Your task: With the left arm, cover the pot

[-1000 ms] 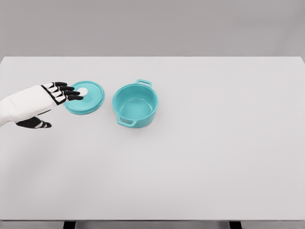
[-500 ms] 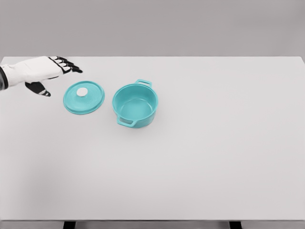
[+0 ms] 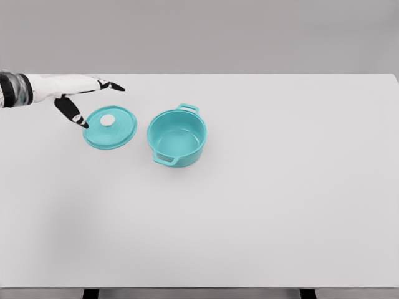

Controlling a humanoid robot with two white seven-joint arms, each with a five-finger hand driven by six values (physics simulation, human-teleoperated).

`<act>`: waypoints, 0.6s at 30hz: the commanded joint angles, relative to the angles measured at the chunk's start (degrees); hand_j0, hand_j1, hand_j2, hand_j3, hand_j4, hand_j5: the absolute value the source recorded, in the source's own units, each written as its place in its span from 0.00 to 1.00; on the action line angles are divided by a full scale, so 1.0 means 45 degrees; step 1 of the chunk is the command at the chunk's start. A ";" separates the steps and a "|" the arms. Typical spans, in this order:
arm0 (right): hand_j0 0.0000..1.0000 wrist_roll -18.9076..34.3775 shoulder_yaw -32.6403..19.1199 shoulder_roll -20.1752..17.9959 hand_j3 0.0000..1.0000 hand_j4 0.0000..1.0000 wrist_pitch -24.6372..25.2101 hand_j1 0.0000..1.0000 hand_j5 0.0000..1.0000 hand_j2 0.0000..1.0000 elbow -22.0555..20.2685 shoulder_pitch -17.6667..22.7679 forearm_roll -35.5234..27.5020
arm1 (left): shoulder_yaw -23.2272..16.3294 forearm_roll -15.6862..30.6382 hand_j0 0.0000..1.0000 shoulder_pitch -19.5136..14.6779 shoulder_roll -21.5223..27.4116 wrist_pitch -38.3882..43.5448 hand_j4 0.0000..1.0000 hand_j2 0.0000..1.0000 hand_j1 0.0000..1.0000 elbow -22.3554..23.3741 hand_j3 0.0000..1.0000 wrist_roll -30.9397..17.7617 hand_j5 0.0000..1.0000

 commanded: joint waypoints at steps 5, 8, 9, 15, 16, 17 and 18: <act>1.00 0.0004 0.0003 -0.0002 1.00 1.00 -0.0002 1.00 1.00 1.00 0.0001 0.0000 -0.0003 | 0.0007 -0.1852 1.00 0.0000 -0.0374 0.0085 1.00 1.00 1.00 -0.0031 1.00 -0.0020 1.00; 1.00 0.0004 0.0003 -0.0002 1.00 1.00 -0.0002 1.00 1.00 1.00 0.0001 0.0000 -0.0003 | -0.0013 -0.1951 1.00 0.0000 -0.0413 -0.0071 1.00 1.00 1.00 -0.0032 1.00 -0.0020 1.00; 1.00 0.0004 0.0003 -0.0002 1.00 1.00 -0.0002 1.00 1.00 1.00 0.0001 0.0000 -0.0003 | -0.0071 -0.1951 1.00 0.0000 -0.0452 -0.0149 1.00 1.00 1.00 -0.0012 1.00 -0.0020 1.00; 1.00 0.0004 0.0003 -0.0002 1.00 1.00 -0.0002 1.00 1.00 1.00 0.0001 0.0000 -0.0003 | -0.0110 -0.2439 1.00 0.0000 -0.0608 -0.0150 1.00 1.00 1.00 -0.0032 1.00 -0.0020 1.00; 1.00 0.0004 0.0003 -0.0002 1.00 1.00 -0.0002 1.00 1.00 1.00 0.0001 0.0000 -0.0003 | -0.0110 -0.2439 1.00 0.0000 -0.0608 -0.0150 1.00 1.00 1.00 -0.0032 1.00 -0.0020 1.00; 1.00 0.0004 0.0003 -0.0002 1.00 1.00 -0.0002 1.00 1.00 1.00 0.0001 0.0000 -0.0003 | -0.0110 -0.2459 1.00 -0.0019 -0.0608 -0.0150 1.00 1.00 1.00 -0.0032 1.00 -0.0020 1.00; 1.00 0.0004 0.0003 -0.0002 1.00 1.00 -0.0002 1.00 1.00 1.00 0.0001 0.0000 -0.0003 | -0.0110 -0.2459 0.99 0.0000 -0.0647 -0.0150 0.99 0.99 0.99 -0.0032 0.99 -0.0020 0.99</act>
